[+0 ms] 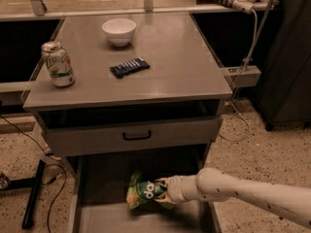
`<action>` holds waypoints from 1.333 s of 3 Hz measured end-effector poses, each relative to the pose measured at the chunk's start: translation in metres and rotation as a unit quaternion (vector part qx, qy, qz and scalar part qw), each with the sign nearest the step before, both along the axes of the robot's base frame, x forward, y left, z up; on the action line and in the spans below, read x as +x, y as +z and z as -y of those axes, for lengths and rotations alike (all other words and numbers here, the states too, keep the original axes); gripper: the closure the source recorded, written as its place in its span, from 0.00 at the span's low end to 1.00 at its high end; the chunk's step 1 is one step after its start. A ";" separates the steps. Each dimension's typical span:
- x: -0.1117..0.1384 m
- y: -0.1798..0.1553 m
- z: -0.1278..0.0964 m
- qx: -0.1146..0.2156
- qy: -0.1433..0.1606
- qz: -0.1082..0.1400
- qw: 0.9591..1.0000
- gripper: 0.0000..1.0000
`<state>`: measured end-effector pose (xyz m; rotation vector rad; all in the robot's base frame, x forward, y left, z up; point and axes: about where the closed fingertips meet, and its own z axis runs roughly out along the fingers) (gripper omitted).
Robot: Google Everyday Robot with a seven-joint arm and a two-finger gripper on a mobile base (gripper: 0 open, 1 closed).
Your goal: Place green rice chip bag into middle drawer
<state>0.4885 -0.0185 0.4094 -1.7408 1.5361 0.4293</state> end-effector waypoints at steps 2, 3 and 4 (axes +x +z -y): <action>0.001 0.001 -0.001 -0.001 -0.002 0.003 1.000 0.73; 0.001 0.001 -0.001 -0.001 -0.002 0.003 1.000 0.51; 0.001 0.001 -0.001 -0.001 -0.002 0.003 1.000 0.27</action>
Offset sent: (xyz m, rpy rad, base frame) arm 0.0011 0.0011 0.0008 -0.0044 -0.0067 -0.0053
